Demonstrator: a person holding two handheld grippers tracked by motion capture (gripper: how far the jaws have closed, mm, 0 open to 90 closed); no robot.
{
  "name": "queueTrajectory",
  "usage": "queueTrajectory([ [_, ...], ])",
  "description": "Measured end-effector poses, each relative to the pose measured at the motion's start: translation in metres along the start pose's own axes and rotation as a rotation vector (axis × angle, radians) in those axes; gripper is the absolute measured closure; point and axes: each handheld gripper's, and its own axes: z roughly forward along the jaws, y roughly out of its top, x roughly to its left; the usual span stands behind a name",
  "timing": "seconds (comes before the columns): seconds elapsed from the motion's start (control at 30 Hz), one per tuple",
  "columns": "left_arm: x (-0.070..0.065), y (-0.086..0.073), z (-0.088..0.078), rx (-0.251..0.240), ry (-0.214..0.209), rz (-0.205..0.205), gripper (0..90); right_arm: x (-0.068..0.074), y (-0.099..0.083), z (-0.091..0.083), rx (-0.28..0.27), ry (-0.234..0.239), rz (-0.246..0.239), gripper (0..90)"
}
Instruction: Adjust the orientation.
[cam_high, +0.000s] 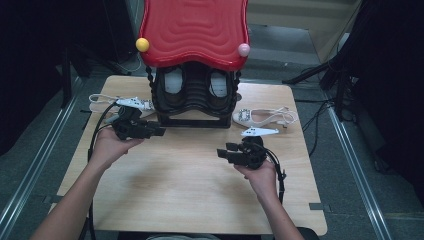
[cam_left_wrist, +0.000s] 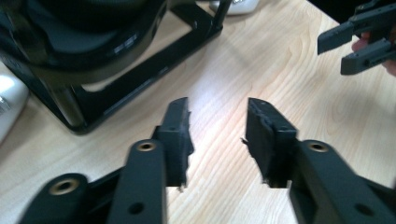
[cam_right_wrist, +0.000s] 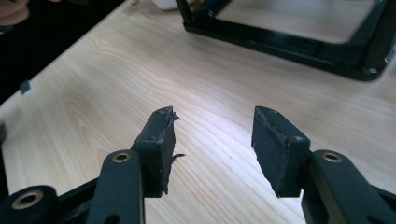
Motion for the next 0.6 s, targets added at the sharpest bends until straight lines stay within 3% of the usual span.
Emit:
queueTrajectory([
  [0.1, 0.001, -0.006, 0.001, -0.031, -0.018, -0.001, 71.8, 0.001, -0.001, 0.000, 0.023, 0.004, 0.037, 56.0],
  [0.13, 0.003, -0.008, 0.001, -0.030, -0.030, -0.003, 74.8, 0.002, -0.001, 0.000, 0.024, -0.012, 0.023, 59.4],
  [0.5, 0.019, -0.025, 0.004, -0.004, -0.008, -0.049, 76.1, -0.005, -0.008, 0.002, 0.043, -0.019, 0.025, 58.9],
  [0.6, 0.024, -0.030, 0.003, 0.001, 0.009, -0.044, 83.7, -0.007, -0.011, 0.001, 0.026, -0.046, 0.041, 59.5],
])
